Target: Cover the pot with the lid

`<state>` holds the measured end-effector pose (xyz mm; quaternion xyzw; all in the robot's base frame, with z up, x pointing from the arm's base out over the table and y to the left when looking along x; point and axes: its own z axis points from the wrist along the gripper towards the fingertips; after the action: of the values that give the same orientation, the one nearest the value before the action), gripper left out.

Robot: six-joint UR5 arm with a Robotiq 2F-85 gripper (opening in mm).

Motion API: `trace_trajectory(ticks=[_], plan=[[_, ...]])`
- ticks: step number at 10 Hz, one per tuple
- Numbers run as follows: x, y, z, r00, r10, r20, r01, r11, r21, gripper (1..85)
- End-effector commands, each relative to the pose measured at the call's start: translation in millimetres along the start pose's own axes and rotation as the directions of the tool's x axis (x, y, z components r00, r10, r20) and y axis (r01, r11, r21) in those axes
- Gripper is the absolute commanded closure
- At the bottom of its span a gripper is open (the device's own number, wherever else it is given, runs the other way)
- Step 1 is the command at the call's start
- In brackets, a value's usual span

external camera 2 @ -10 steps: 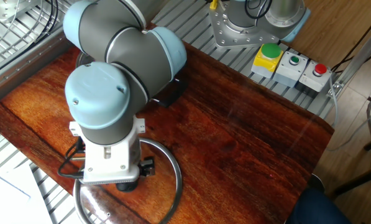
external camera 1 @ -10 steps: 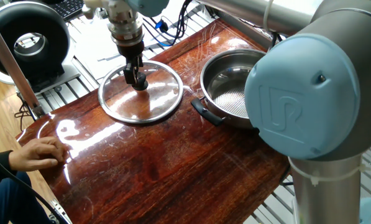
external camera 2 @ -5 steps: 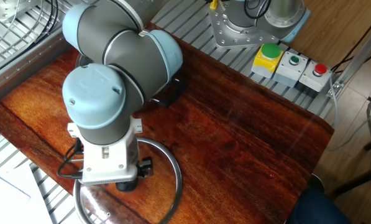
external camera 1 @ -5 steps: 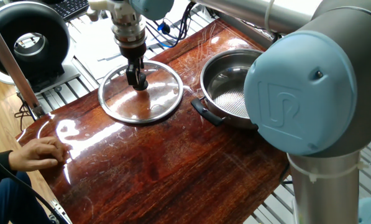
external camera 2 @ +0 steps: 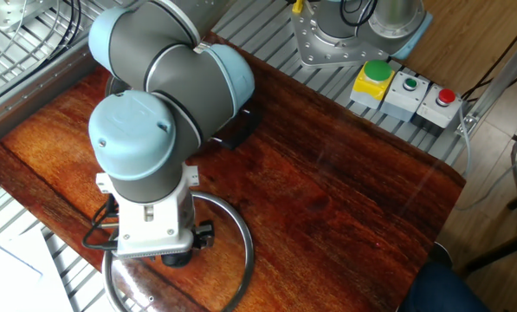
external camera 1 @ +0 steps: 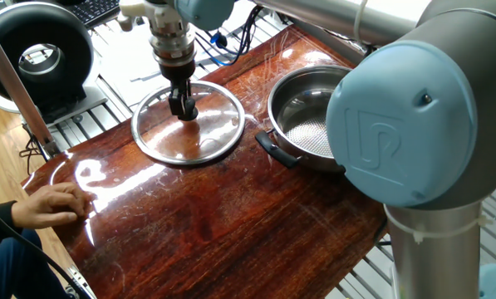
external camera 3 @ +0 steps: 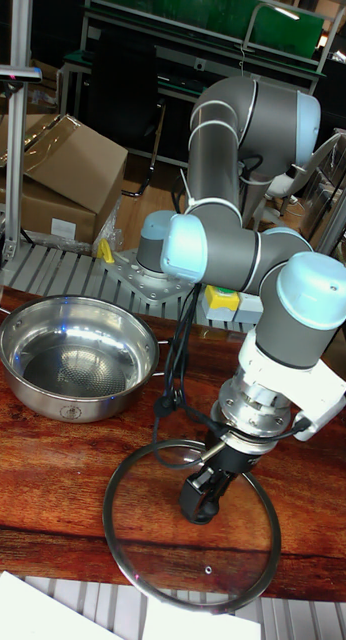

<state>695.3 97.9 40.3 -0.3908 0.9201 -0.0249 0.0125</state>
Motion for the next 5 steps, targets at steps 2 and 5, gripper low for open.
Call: trace_trajectory(ticks=[2,5], plan=[[0.2,6.8,-0.5,0.999,0.036,0.0,-0.036,0.999,-0.003,31.0],[4.7,7.8,-3.9,0.996,0.087,-0.028,-0.087,0.996,0.017,64.7]])
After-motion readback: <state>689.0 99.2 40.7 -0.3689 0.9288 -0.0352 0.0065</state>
